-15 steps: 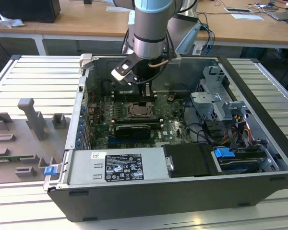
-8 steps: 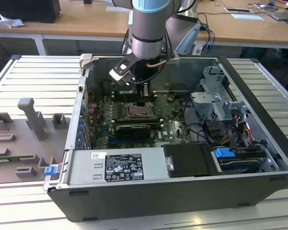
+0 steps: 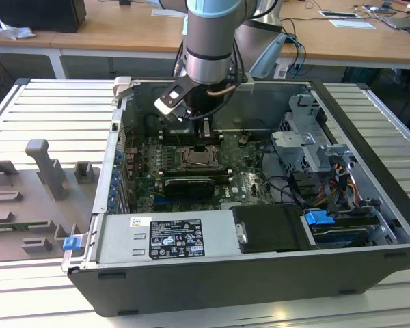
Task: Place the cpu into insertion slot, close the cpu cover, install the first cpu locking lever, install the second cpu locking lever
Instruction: 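Install the first cpu locking lever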
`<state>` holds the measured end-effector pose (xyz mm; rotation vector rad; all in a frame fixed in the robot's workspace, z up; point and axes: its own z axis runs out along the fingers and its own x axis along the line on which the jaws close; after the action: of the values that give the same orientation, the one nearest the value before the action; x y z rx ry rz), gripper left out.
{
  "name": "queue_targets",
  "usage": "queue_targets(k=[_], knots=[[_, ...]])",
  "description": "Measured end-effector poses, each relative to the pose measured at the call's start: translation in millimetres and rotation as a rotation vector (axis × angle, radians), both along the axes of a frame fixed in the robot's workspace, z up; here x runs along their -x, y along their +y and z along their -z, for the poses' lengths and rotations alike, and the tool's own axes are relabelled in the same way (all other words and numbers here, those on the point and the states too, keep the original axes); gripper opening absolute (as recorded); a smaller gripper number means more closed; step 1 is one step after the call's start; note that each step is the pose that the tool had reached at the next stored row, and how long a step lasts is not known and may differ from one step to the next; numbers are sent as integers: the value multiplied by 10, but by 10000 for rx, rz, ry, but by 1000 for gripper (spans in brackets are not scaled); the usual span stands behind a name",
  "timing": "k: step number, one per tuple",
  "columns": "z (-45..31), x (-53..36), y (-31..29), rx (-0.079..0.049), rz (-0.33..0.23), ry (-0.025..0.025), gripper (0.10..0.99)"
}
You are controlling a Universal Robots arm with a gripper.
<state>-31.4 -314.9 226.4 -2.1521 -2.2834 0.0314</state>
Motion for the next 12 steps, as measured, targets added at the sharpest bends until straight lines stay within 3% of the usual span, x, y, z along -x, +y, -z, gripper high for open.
queue_targets(k=[6,12], knots=[[-37,0,0,-1,0,-1,106],[-344,2,1,-1,1,-1,106]])
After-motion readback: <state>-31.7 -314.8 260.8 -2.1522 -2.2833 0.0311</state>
